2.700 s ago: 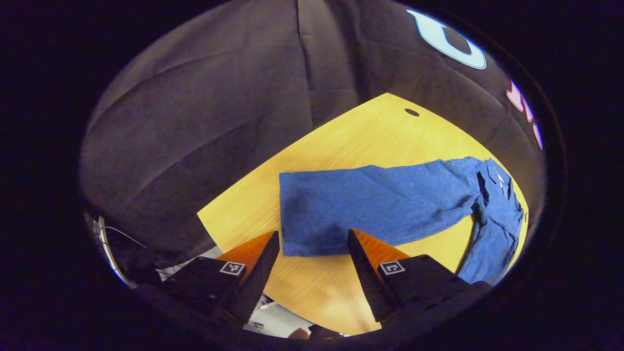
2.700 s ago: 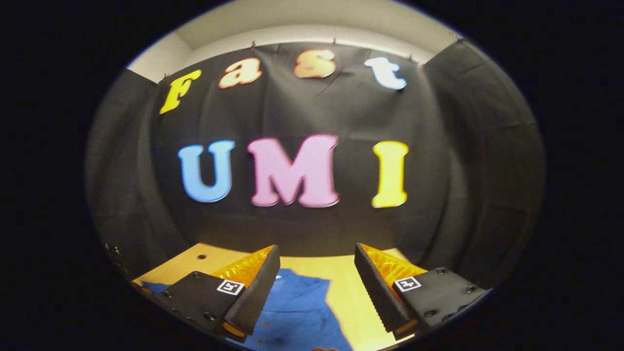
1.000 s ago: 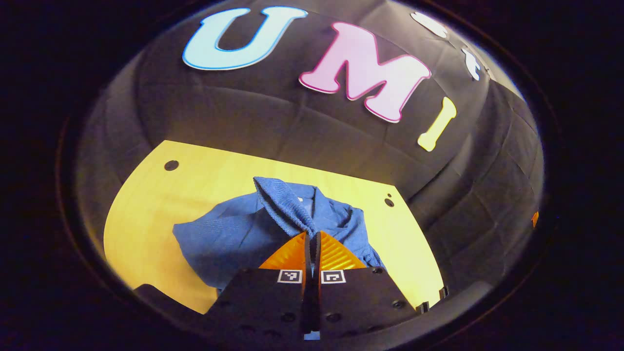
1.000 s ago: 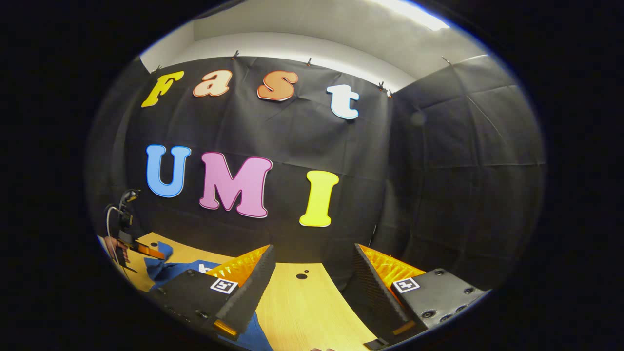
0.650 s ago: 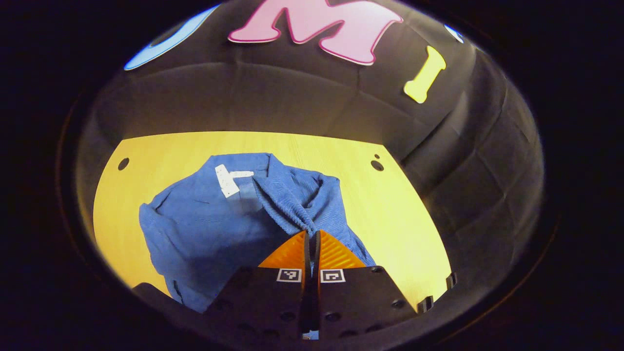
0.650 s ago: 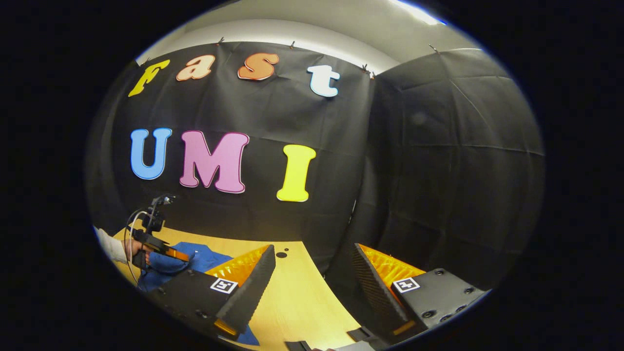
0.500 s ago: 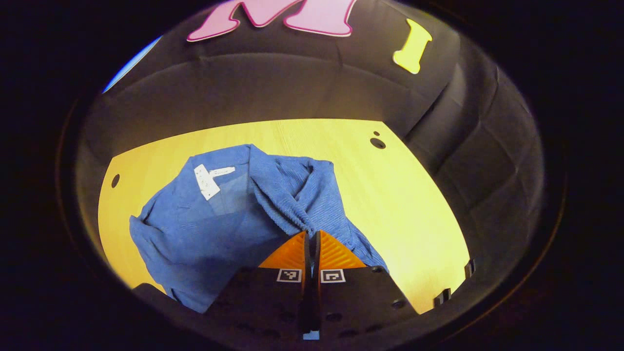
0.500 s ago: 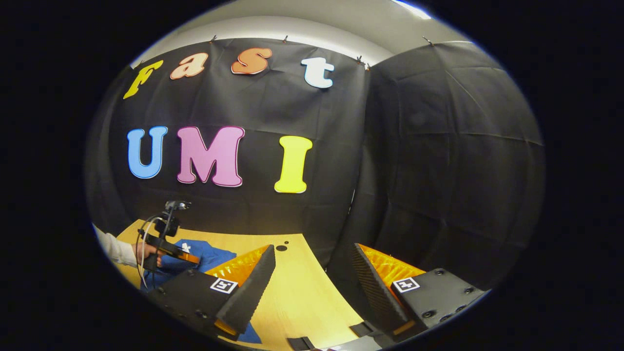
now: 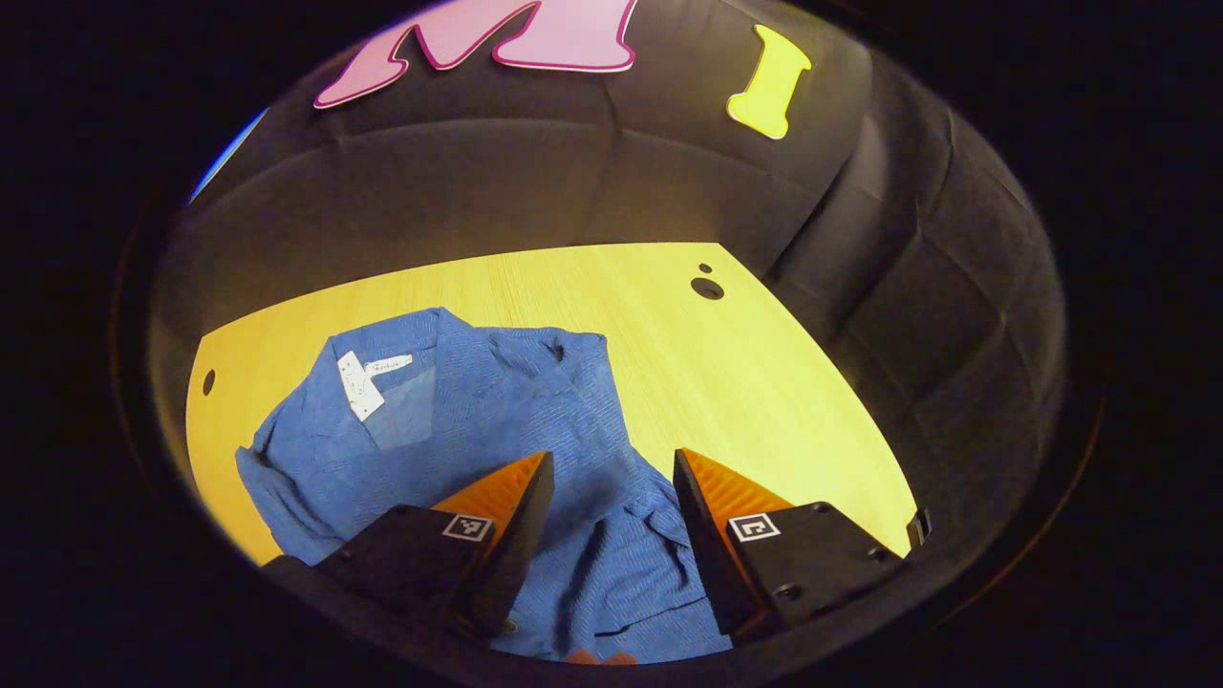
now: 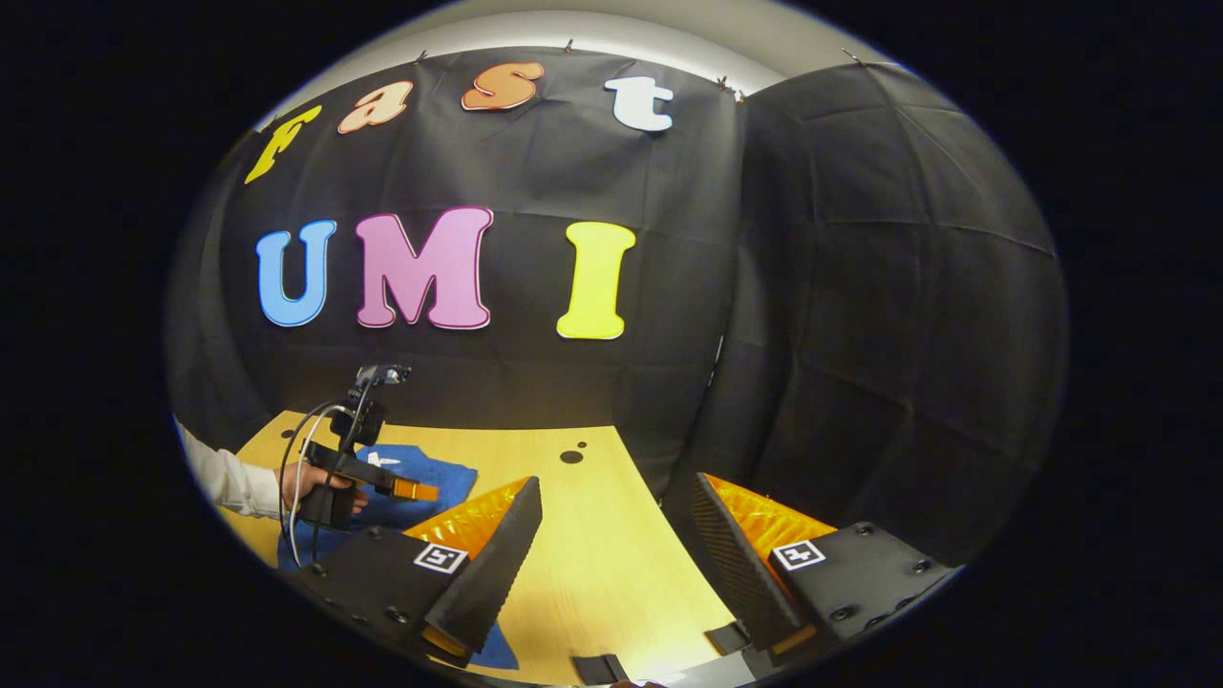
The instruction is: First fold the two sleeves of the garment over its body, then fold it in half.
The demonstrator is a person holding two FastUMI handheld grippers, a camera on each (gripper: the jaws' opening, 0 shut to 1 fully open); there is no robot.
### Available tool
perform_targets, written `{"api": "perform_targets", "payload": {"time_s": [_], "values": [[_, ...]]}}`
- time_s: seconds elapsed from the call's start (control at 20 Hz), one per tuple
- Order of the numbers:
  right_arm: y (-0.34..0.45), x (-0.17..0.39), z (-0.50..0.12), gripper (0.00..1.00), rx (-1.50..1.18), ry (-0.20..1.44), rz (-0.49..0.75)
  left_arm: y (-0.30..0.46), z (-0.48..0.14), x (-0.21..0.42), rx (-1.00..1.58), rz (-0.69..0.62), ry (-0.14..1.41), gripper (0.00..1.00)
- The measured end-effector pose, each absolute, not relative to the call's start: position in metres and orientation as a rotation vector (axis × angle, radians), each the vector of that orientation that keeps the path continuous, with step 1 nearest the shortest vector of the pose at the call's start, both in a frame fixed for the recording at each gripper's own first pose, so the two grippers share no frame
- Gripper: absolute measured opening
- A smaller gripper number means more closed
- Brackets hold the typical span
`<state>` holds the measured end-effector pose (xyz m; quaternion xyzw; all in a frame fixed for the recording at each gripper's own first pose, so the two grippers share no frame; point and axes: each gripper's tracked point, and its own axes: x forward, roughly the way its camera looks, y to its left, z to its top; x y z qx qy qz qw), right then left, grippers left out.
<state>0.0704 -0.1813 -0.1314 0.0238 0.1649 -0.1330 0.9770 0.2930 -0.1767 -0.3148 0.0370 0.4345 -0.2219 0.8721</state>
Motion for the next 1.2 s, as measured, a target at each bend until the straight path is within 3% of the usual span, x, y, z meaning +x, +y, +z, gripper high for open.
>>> {"api": "perform_targets", "payload": {"time_s": [0.15,0.35,0.6,0.9,1.2], "values": [[-0.161,0.085,-0.146,1.0,0.068,0.349,-0.208,-0.135,-0.282,0.271,0.083,-0.372,0.868,0.75],[-0.118,0.099,-0.185,1.0,0.107,0.42,-0.111,-0.047,-0.252,0.197,0.059,-0.241,0.875,0.77],[-0.053,0.081,-0.278,1.0,0.116,0.681,0.023,0.079,-0.281,0.07,0.128,0.02,1.002,0.78],[-0.011,0.013,-0.376,1.0,0.123,1.164,0.106,0.109,-0.349,-0.043,-0.083,0.169,1.255,0.8],[-0.011,-0.012,-0.404,1.0,0.079,1.384,0.079,0.124,-0.382,-0.081,-0.102,0.226,1.383,0.79]]}}
